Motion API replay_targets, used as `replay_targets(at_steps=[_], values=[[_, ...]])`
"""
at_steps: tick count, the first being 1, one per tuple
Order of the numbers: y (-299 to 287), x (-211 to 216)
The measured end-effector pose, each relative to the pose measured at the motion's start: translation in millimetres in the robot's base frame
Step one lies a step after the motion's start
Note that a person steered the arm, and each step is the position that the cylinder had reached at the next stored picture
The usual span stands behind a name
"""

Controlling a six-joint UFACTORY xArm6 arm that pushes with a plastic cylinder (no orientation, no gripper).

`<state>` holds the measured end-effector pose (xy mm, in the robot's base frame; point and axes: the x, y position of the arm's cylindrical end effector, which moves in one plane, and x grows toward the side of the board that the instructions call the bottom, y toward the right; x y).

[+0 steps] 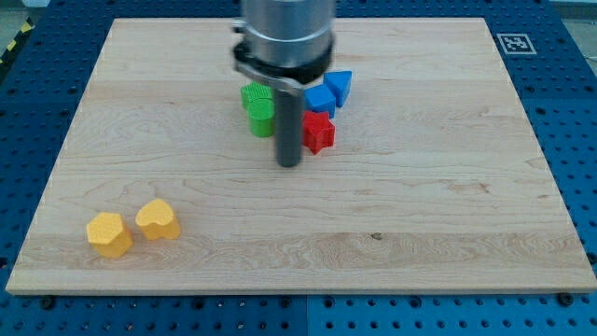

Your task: Move the green blocks towards the top center

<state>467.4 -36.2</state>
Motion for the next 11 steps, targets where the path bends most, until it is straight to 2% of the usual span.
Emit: replay_targets(at_steps=[1,3,6,8,10,11], values=[[-9,-4],[-13,-60],[-13,-123],[-21,-134],[-96,-153],[-95,-153]])
